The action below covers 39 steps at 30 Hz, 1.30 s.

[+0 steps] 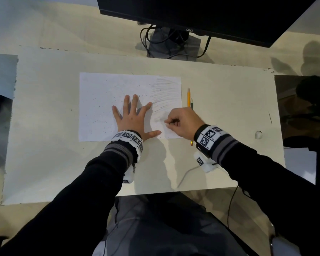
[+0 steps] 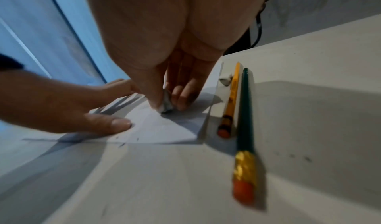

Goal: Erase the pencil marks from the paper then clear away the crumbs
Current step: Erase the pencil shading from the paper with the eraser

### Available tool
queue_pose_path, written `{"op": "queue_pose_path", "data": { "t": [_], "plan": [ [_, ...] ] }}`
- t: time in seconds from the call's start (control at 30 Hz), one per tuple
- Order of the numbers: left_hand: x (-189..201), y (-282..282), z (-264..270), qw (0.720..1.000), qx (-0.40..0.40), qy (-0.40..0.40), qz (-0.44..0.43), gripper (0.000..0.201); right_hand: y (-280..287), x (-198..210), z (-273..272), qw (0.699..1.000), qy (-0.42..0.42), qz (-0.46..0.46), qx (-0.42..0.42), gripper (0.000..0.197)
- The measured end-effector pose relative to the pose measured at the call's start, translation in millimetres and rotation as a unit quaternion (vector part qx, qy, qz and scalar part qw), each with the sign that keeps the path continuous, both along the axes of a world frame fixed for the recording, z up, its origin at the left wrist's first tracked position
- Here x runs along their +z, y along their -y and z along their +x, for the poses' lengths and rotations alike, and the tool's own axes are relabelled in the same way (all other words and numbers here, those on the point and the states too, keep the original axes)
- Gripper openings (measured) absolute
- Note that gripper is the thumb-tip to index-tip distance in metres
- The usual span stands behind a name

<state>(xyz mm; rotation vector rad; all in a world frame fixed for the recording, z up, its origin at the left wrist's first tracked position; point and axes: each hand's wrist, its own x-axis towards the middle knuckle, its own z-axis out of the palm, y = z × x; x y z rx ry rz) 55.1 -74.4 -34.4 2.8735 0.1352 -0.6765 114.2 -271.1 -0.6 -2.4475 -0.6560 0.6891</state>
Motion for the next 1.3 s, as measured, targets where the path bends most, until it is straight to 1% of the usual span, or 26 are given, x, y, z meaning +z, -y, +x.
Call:
{"op": "queue_pose_path", "data": {
  "t": [0.1,0.17,0.2,0.27,0.33,0.4,0.47,0.53,0.63,0.7,0.73,0.8,0.83,0.9,0.93,1.0,1.07,1.17,1.23,1.3],
  "plan": [
    [1,1,0,1.0,0.0,0.0,0.001,0.108,12,1,-16,0.998,-0.048,-0.019,0.019,0.004],
    [1,1,1,1.0,0.002,0.0,0.003,0.108,13,5,-7,0.997,-0.07,-0.034,0.018,0.007],
    [2,1,1,1.0,0.001,-0.003,0.004,0.108,11,5,0,0.997,-0.064,-0.032,0.011,0.009],
    [2,1,1,1.0,0.0,-0.008,0.003,0.108,5,3,10,0.999,-0.025,-0.015,-0.016,0.008],
    [2,1,1,1.0,-0.002,-0.01,0.002,0.108,4,1,7,1.0,-0.001,0.003,-0.025,0.004],
    [2,1,1,1.0,-0.002,-0.009,-0.001,0.109,10,1,-8,1.0,-0.011,-0.004,0.003,0.001],
    [1,0,1,1.0,0.001,-0.005,-0.001,0.109,17,5,-17,0.998,-0.041,-0.027,0.035,0.002],
    [1,1,2,1.0,0.001,-0.006,-0.001,0.109,15,9,-6,0.996,-0.058,-0.051,0.049,0.006],
    [3,0,2,1.0,-0.001,-0.014,-0.001,0.109,3,8,15,0.999,-0.006,-0.037,0.016,0.008],
    [3,0,2,1.0,-0.001,-0.014,-0.001,0.109,2,6,12,1.0,0.016,-0.024,-0.001,0.004],
    [3,0,2,1.0,-0.002,-0.013,-0.001,0.109,5,5,4,1.0,0.015,-0.022,0.005,0.001],
    [1,0,1,1.0,0.0,-0.007,0.0,0.109,16,5,-11,0.999,0.001,-0.033,0.039,0.002],
    [1,0,1,1.0,0.0,-0.007,-0.001,0.109,20,6,-13,0.997,-0.018,-0.048,0.055,0.001],
    [1,0,1,1.0,-0.001,-0.006,-0.001,0.109,20,11,-5,0.992,-0.047,-0.086,0.075,0.006],
    [1,0,1,1.0,-0.001,-0.005,0.0,0.109,16,14,2,0.993,-0.042,-0.087,0.074,0.008],
    [1,0,1,1.0,0.0,-0.005,-0.001,0.109,6,15,13,0.998,-0.011,-0.057,0.038,0.008],
    [0,0,1,1.0,0.001,-0.005,-0.001,0.109,1,12,13,0.999,0.013,-0.032,0.006,0.007],
    [2,0,1,1.0,-0.001,-0.009,-0.002,0.11,13,9,-4,0.999,-0.019,-0.042,0.005,0.004],
    [2,0,2,1.0,-0.001,-0.01,-0.001,0.11,19,14,-7,0.994,-0.063,-0.078,0.043,0.006],
    [1,0,1,1.0,-0.001,-0.007,-0.003,0.11,15,18,3,0.991,-0.07,-0.096,0.067,0.009]
  ]
}}
